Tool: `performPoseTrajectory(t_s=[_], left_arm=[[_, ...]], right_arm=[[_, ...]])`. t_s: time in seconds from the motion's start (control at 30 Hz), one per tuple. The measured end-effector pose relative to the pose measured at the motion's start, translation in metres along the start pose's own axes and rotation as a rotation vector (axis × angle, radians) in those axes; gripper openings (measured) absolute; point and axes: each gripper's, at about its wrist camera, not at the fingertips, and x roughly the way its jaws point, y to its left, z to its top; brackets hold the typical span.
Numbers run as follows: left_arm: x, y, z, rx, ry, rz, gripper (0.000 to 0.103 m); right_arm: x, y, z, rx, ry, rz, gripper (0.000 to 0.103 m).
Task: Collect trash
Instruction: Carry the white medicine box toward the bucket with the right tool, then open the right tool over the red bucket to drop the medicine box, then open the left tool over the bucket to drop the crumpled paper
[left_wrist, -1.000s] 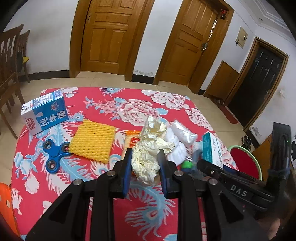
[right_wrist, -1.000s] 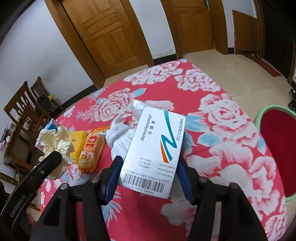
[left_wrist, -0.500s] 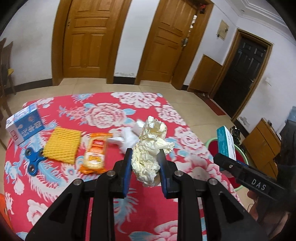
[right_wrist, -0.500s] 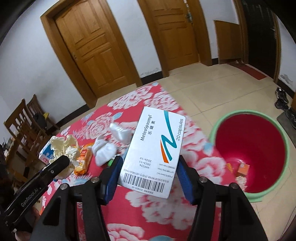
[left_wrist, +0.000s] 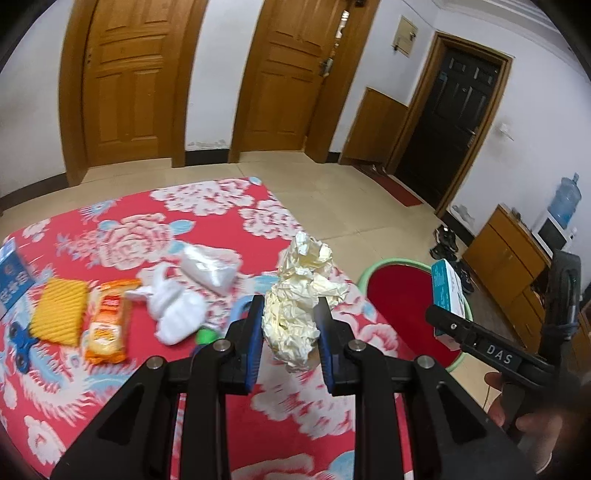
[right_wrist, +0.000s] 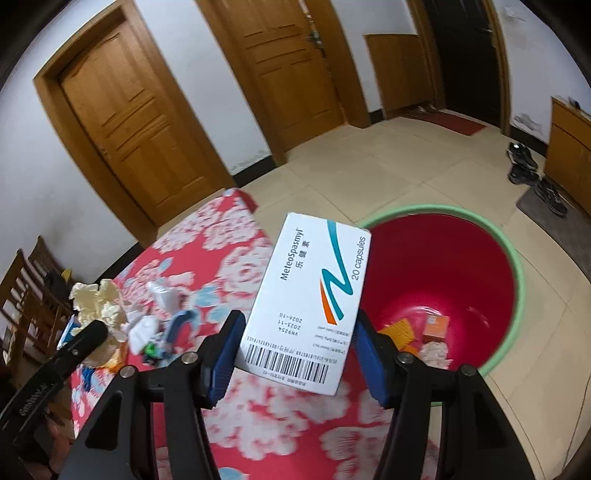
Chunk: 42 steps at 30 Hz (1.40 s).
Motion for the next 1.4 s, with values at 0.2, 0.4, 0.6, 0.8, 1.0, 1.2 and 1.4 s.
performPoseTrajectory(t_s=[0.2, 0.4, 0.6, 0.8, 1.0, 1.2, 1.4], left_arm=[[0.029, -0.030, 0.006, 0.038, 0.041, -0.035, 0.026], [0.056, -0.060, 0.009, 0.086, 0.079, -0.061, 0.026], [0.080, -0.086, 0.007, 0.125, 0.117, -0.077, 0.026], [0.097, -0.107, 0.006, 0.160, 0.141, -0.096, 0.026], [0.110, -0.126, 0.003, 0.195, 0.162, -0.128, 0.026], [0.120, -0.140, 0.001, 0.223, 0.185, -0.147, 0.036], [0.123, -0.145, -0.001, 0.229, 0.192, -0.149, 0.043]], right_arm=[[0.011, -0.037, 0.002, 0.054, 0.015, -0.038, 0.062], [0.029, -0.072, 0.005, 0.108, 0.037, -0.062, 0.062], [0.038, -0.100, 0.004, 0.148, 0.049, -0.073, 0.062], [0.032, -0.117, 0.005, 0.172, 0.034, -0.070, 0.062], [0.024, -0.125, 0.007, 0.183, 0.012, -0.062, 0.066], [0.023, -0.136, 0.008, 0.209, 0.007, -0.066, 0.067], [0.021, -0.140, 0.008, 0.222, 0.004, -0.068, 0.069]])
